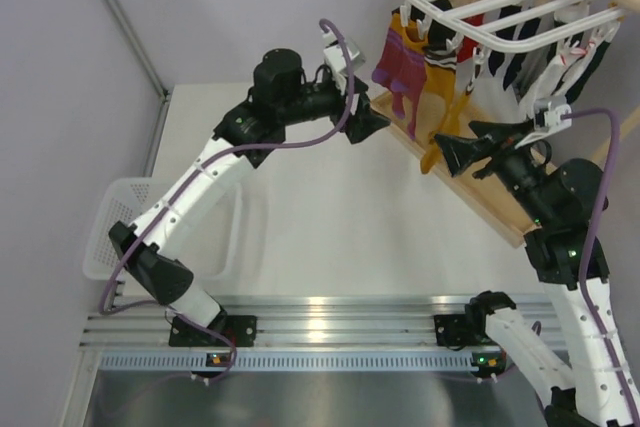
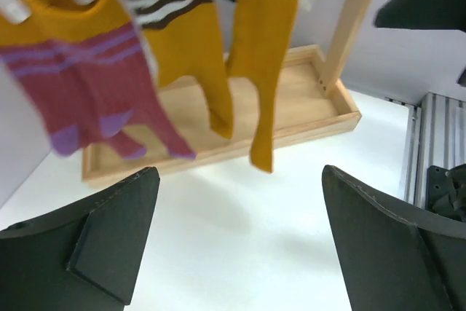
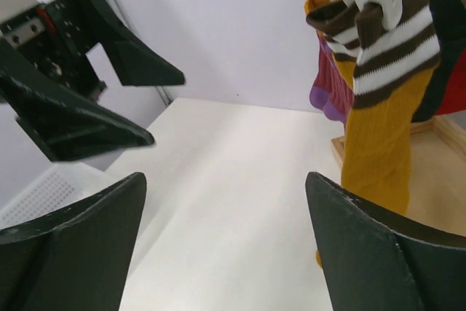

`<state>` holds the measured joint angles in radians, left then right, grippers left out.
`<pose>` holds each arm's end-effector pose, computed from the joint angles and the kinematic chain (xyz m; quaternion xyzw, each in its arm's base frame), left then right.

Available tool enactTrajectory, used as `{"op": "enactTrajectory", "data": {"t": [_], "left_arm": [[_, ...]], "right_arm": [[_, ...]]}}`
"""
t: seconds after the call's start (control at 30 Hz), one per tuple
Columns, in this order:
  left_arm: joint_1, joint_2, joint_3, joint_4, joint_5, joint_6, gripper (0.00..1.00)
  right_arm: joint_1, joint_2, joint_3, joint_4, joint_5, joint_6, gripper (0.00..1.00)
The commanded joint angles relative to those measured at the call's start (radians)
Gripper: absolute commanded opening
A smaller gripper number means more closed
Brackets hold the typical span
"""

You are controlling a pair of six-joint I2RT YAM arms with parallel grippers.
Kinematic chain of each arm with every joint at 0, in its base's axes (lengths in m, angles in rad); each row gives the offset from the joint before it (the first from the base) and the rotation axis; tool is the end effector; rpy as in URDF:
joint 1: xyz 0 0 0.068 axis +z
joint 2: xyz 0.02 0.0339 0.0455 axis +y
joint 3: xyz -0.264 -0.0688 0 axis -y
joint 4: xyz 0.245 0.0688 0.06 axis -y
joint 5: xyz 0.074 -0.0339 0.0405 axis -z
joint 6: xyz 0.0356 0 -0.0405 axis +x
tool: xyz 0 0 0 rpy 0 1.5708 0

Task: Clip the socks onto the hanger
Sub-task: Reset both arms

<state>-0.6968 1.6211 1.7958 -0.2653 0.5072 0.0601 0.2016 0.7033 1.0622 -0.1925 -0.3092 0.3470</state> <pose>0.2717 -0.2499 0.4693 0.4213 0.6017 -0.3803 0.5620 0.1285 0.0373 0.4443 -0.0709 0.6450 0.3001 0.6992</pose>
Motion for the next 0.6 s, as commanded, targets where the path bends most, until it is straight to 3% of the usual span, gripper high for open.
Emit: {"op": "enactTrajectory", "data": {"t": [0.0, 0.07, 0.2, 0.33, 0.57], "left_arm": [[0.078, -0.087, -0.029, -0.165, -0.073, -0.095, 0.98], [0.141, -0.101, -0.038, -0.280, -0.149, -0.140, 0.98], [0.346, -0.278, -0.238, -0.247, -0.173, -0.146, 0.98], [0.468, -0.446, -0.387, -0.287, -0.197, -0.022, 0.98], [0.606, -0.696, -0.657, -0.345, -0.461, 0.079, 0.98]], "right_arm": [[-0.001, -0.042, -0.024, -0.079, 0.012, -0.097, 0.93], [-0.001, -0.054, -0.039, -0.107, 0.004, -0.155, 1.00], [-0.002, -0.070, -0.076, -0.189, 0.044, -0.247, 1.00], [-0.002, -0.073, -0.099, -0.240, 0.084, -0.292, 1.00], [-0.002, -0.111, -0.152, -0.234, 0.061, -0.313, 1.00]]}}
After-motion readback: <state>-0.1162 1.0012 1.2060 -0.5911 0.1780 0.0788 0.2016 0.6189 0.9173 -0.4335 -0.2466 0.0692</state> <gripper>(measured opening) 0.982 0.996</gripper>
